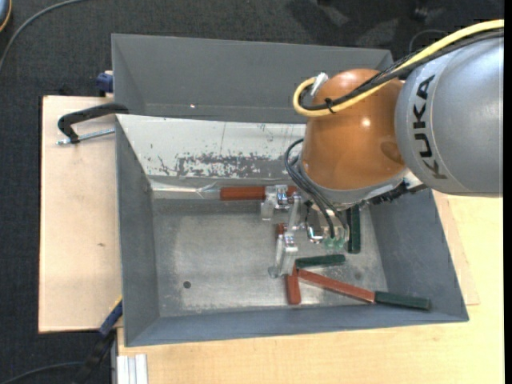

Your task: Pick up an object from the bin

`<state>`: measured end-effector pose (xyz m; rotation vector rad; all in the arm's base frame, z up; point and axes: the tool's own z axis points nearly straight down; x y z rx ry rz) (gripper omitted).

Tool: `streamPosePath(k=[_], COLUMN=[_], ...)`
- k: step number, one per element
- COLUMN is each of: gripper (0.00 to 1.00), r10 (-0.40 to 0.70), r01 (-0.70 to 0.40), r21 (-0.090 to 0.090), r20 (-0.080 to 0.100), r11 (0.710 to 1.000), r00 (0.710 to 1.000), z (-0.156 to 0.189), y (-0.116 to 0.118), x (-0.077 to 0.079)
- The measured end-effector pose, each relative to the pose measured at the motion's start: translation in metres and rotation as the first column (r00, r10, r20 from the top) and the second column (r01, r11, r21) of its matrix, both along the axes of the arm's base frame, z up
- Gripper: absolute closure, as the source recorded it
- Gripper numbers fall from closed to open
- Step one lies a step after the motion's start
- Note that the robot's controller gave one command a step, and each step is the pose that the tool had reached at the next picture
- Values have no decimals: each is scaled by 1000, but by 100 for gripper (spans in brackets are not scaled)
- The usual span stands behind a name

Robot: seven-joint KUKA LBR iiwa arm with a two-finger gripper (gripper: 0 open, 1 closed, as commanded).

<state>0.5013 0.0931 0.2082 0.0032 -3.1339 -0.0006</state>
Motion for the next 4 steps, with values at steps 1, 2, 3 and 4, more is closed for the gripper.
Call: streamPosePath(k=[1,2,3,4], gripper=[0,0,100,100], r10=[-209,178,178,218], r01=[210,-178,-178,-218], r21=[-2,1,1,-4], r20=[6,5,8,23], r11=[978,984,984,976], r00=[978,984,984,976], z=[-46,-139,-138,-3], y=[-85,-137,-136,-131], x=[15,28,29,52])
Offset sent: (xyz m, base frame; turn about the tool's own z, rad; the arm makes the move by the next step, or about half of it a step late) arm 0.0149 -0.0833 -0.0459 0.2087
